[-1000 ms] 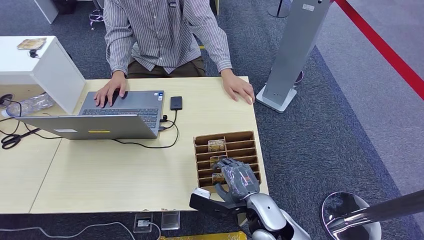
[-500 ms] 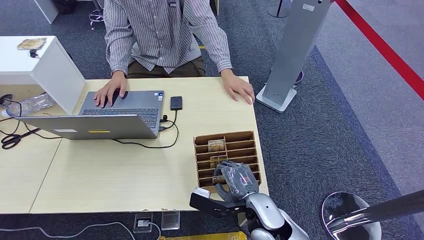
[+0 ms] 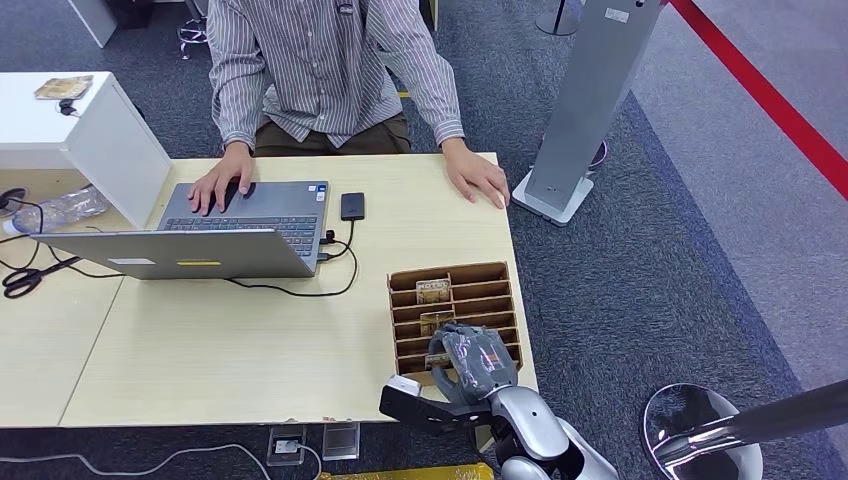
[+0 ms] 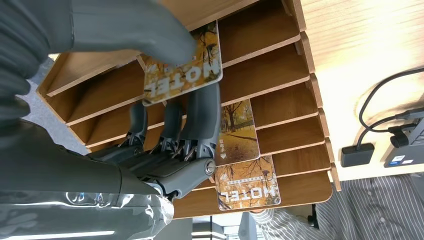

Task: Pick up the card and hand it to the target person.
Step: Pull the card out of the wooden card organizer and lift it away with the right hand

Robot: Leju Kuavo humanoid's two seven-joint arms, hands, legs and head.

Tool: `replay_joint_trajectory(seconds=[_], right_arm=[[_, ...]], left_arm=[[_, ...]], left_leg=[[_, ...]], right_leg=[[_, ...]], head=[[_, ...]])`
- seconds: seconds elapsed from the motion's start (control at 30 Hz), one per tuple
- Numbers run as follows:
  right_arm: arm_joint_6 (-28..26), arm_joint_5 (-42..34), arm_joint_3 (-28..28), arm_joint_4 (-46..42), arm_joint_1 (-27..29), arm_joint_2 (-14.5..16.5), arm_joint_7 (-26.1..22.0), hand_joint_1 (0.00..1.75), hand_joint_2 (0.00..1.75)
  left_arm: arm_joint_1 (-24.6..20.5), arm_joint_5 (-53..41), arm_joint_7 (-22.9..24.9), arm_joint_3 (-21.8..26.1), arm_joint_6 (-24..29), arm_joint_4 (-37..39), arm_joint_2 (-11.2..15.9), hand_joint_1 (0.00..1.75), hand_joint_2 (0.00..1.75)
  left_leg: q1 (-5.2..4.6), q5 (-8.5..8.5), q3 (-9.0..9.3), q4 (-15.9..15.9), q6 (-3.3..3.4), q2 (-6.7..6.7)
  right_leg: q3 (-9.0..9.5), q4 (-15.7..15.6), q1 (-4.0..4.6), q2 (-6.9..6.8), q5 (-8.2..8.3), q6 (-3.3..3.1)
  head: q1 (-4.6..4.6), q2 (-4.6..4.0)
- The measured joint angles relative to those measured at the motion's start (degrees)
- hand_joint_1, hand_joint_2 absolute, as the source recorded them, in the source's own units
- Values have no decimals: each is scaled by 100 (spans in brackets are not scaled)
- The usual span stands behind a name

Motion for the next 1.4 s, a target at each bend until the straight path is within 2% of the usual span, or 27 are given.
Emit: replay_joint_trajectory(seconds=[0.17,0.37,0.5,0.83,1.13,1.27,1.4], right_arm=[[0,-8,0,0,0,2,-3,167,175],[0,-21,-5,0,-1,13,10,168,175],[0,-36,-7,0,-2,24,8,169,175],[-36,-145,-9,-5,-4,26,-54,169,175],[-9,-1011,-157,-209,-106,-17,-288,169,175],[169,-1810,-295,-530,-309,-203,-334,169,175],[601,-2554,-550,-1167,-725,-584,-204,169,175]], left_arm=[[0,0,24,1,-3,0,0,0,0],[0,0,25,0,-16,0,0,0,0],[0,-27,23,0,-17,0,3,0,175],[0,-90,45,-1,143,0,12,0,175],[2,-90,34,0,87,0,31,0,175],[4,-67,36,0,57,0,48,0,175],[15,5,38,3,42,1,74,0,175]], left_leg=[[0,0,0,0,0,0],[0,0,1,0,0,0],[0,0,0,0,0,0],[0,0,0,0,0,0],[0,0,0,0,0,0],[-1,1,1,1,1,1],[-2,2,4,3,2,2]], right_leg=[[0,0,0,0,0,0],[0,0,0,0,0,0],[0,0,0,0,0,0],[0,0,0,0,0,0],[-1,0,0,0,0,0],[0,0,-1,1,1,0],[1,0,-2,2,4,3]], head=[[-1,-1],[1,-1],[-1,-1],[-1,-1],[-1,0],[0,-1],[5,0]])
